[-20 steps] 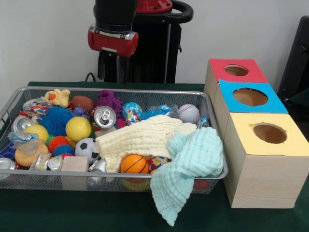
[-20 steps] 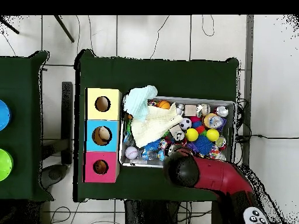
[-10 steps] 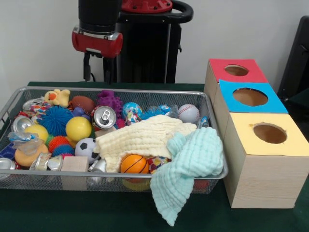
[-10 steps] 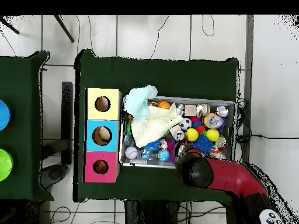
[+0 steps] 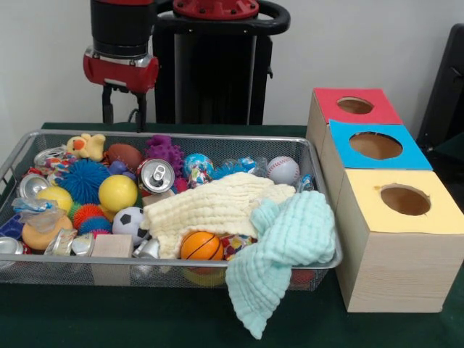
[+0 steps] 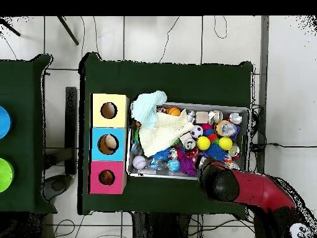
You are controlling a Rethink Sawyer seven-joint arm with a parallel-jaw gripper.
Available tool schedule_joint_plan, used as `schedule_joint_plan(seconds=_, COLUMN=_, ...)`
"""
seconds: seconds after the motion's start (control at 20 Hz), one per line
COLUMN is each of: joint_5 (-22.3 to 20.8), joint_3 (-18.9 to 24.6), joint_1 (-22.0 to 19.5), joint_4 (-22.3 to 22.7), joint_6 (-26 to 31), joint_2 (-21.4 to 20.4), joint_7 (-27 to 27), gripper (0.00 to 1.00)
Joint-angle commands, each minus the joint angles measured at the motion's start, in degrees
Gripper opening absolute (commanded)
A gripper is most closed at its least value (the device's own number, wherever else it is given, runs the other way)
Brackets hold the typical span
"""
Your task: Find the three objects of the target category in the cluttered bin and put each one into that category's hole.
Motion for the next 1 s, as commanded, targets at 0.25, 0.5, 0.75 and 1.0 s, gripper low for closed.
schedule_joint_plan(seconds=0.25, joint_5=-9.0, joint_3=7.5, joint_1=-4.5, joint_4=-6.2, joint_6=5.2, joint_2=6.7, joint_7=-12.5, gripper=1.00)
schedule_joint_plan(seconds=0.5, joint_5=-11.2, joint_3=8.5, joint_1=-6.3, joint_4=-7.1, joint_6=5.9, joint_2=7.6, joint_7=-13.2, gripper=1.00)
schedule_joint_plan(seconds=0.75, joint_5=-12.8, joint_3=9.1, joint_1=-7.4, joint_4=-6.7, joint_6=7.5, joint_2=6.1, joint_7=-13.7, gripper=1.00)
schedule_joint_plan(seconds=1.0, joint_5=-14.0, joint_3=10.0, joint_1=-9.5, joint_4=-7.3, joint_6=9.3, joint_2=5.9, joint_7=-15.9, gripper=1.00)
